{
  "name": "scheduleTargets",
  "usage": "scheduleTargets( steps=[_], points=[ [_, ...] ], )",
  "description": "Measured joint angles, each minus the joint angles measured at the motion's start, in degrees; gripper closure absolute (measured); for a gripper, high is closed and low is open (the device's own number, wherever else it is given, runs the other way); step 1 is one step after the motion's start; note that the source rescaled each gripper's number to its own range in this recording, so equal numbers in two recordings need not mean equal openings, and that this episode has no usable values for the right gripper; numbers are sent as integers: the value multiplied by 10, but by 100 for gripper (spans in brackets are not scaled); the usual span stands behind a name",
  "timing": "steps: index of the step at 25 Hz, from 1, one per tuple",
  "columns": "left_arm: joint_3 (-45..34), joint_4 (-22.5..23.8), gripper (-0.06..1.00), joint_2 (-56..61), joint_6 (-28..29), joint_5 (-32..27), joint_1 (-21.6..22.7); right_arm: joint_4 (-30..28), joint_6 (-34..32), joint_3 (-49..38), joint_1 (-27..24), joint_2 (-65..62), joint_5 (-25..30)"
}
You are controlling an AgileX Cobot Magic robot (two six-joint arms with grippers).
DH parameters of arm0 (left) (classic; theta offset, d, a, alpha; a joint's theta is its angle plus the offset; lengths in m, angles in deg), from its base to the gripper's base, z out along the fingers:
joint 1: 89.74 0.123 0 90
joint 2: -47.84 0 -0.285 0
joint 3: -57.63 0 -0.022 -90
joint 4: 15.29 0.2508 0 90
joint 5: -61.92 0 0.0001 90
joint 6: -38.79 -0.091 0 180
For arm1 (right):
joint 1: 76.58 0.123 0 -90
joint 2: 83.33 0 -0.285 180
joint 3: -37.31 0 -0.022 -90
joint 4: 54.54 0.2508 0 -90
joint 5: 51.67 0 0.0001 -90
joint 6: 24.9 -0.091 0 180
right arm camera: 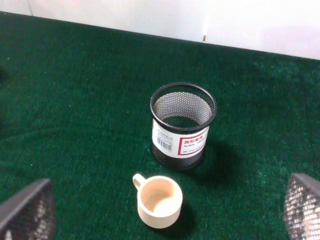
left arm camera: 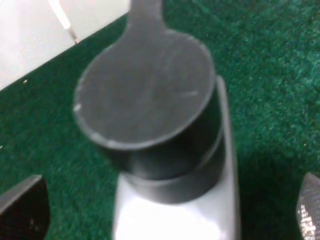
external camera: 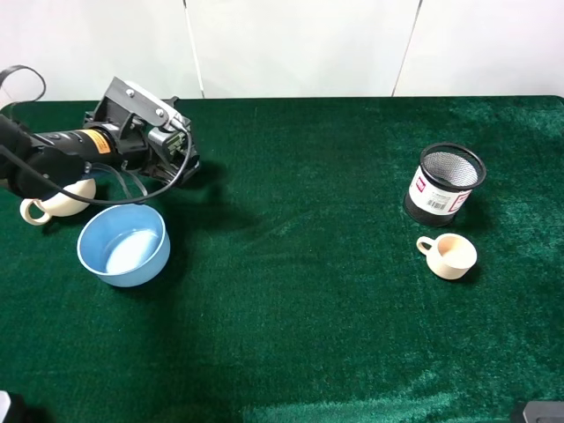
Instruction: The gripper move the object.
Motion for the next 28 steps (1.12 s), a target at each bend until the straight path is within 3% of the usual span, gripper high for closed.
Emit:
scheduleTargets(
  steps=[2,5,8,13,28],
  points=[
    [0,10,-3,-6,5,2,0,0,0,0,0,0,0],
    [1,18,11,-8,11,2,0,0,0,0,0,0,0],
    [1,19,37,-8,11,3,-1,0,0,0,0,0,0],
    [1,20,89,-8,12,3,-1,0,0,0,0,0,0],
    [1,22,91,-8,13,4,-1,0,0,0,0,0,0]
  ],
)
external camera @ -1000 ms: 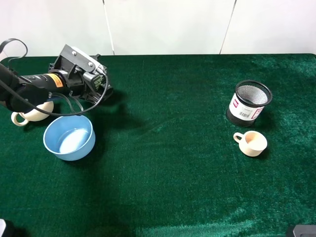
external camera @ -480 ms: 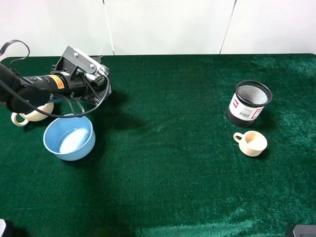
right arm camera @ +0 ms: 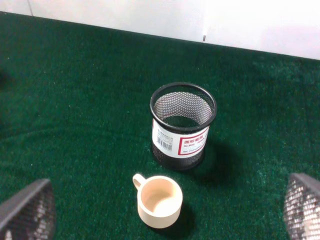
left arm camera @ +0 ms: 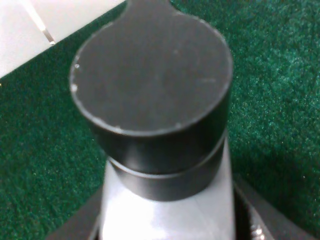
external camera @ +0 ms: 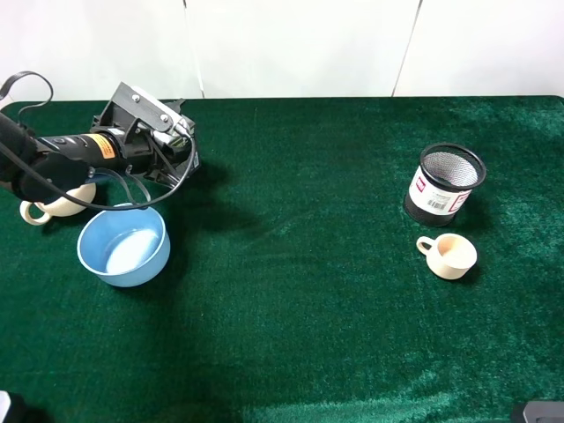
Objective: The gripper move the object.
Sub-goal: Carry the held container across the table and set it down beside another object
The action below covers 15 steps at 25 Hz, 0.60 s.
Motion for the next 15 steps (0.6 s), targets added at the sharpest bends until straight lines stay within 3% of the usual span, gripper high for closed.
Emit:
scheduleTargets(
  steps=[15],
  points=[
    [0,-7,94,14,-16,-12,-18,0,0,0,0,0,0]
  ],
)
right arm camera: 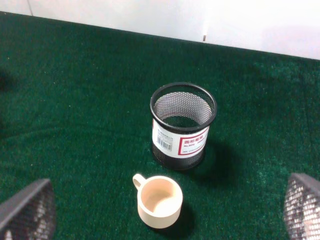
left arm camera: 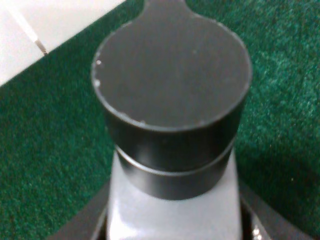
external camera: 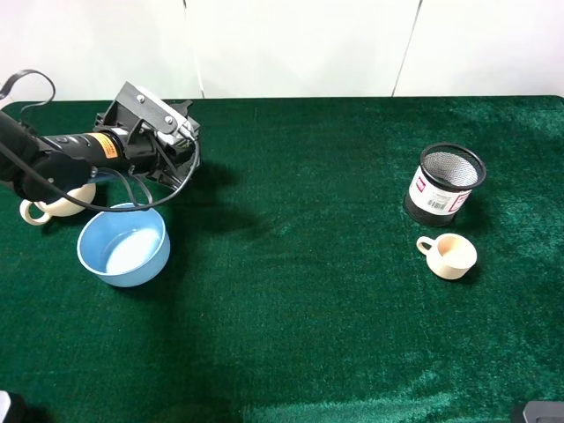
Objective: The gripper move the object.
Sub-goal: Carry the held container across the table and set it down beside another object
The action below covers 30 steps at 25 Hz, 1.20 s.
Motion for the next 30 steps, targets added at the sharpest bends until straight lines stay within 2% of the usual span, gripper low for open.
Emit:
scheduleTargets(
  steps=[7,12,22,26,30],
  points=[
    [1,-13,94,33,-1,-12,-26,0,0,0,0,0,0],
    [36,-25,94,46,-2,-70,-67,0,0,0,0,0,0],
    [183,-26,94,47,25,-217,-197,0,0,0,0,0,0],
    [227,-56,94,46,36,-260,-250,0,0,0,0,0,0],
    [259,-95,94,28,43,-265,-297,0,0,0,0,0,0]
  ],
)
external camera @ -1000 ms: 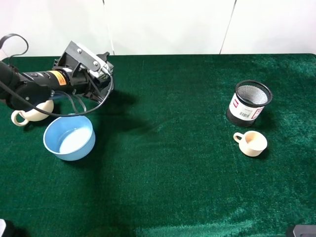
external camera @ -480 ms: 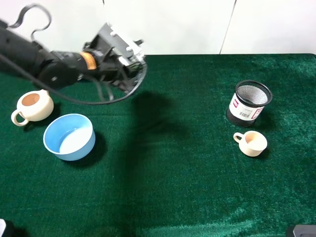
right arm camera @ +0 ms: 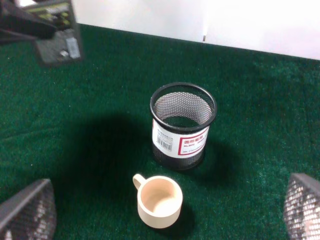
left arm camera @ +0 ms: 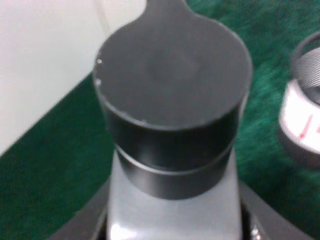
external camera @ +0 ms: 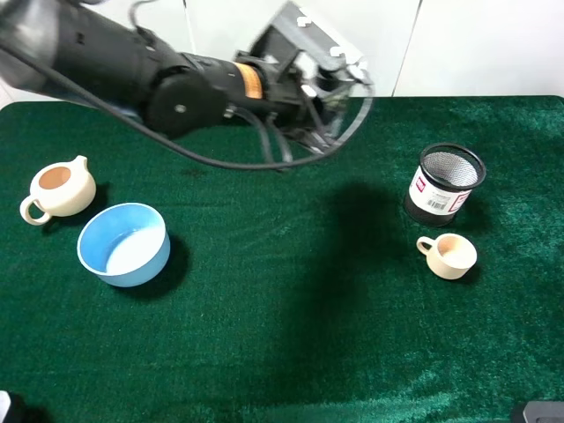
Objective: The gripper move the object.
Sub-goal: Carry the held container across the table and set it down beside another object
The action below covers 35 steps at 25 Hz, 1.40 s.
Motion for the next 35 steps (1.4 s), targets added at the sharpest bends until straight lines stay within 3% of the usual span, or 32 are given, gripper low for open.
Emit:
scheduleTargets(
  steps=[10,24,35],
  points=[
    [44,-21,94,-72,47,6,-77,0,0,0,0,0,0],
    [17,-20,94,-84,58,-48,-94,0,0,0,0,0,0],
    [-80,-49,94,-84,58,58,-94,0,0,0,0,0,0]
  ],
)
